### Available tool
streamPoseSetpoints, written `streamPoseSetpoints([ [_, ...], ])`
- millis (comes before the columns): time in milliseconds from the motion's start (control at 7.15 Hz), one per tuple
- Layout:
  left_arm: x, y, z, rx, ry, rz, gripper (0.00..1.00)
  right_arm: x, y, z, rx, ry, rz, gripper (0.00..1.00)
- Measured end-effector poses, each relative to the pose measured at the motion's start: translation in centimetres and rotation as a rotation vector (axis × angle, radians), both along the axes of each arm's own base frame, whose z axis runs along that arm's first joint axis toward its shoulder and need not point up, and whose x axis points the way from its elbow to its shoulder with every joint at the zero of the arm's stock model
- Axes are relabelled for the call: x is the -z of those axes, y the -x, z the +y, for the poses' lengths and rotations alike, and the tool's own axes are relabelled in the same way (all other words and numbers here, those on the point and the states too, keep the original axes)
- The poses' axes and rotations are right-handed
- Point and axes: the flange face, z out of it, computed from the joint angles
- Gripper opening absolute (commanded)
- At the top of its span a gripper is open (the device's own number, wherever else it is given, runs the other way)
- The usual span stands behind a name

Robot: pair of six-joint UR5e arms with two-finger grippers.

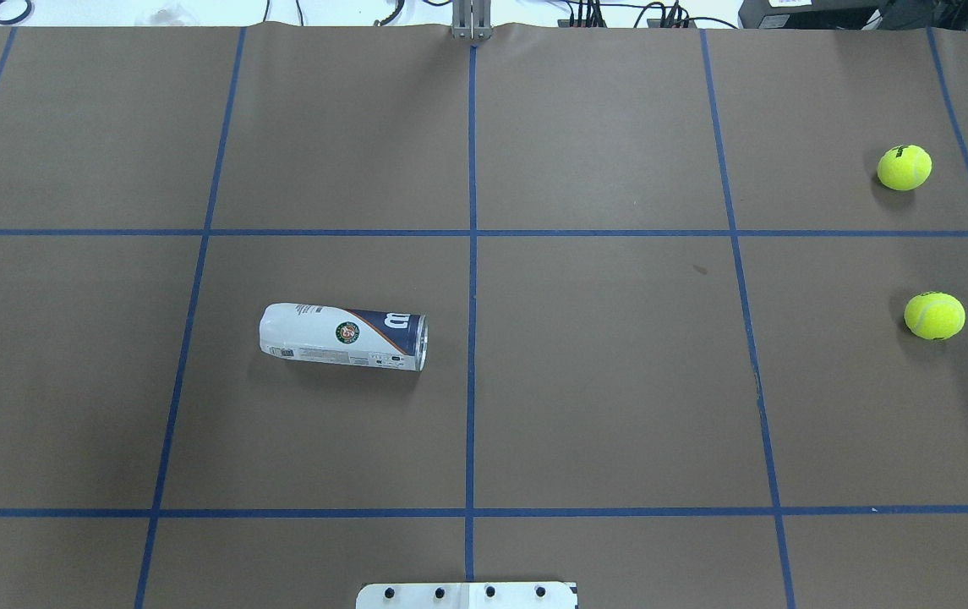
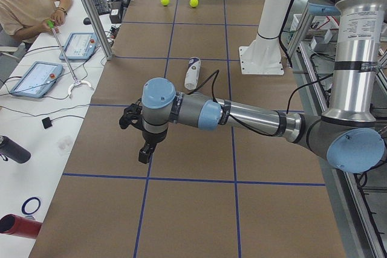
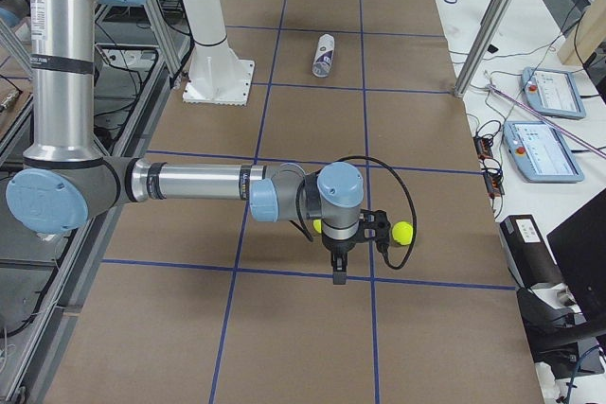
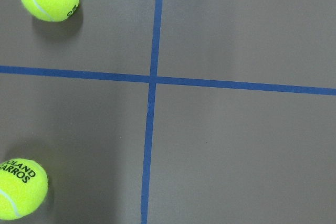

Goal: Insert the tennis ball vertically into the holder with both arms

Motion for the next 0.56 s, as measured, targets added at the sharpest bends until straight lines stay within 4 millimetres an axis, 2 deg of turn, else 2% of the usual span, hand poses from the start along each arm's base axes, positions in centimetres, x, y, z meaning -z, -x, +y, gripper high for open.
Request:
streamPoseSetpoints([
  [280, 1.0, -0.8, -0.2, -0.015, -0.031, 0.002, 1.0, -0.1, 0.0, 0.2, -0.003, 0.005, -0.003, 0.99],
  [559, 3.2, -3.5, -1.1, -0.058, -0.106, 0.011, 1.0, 0.0, 0.0, 0.2, -0.002, 0.004, -0.006, 0.99],
])
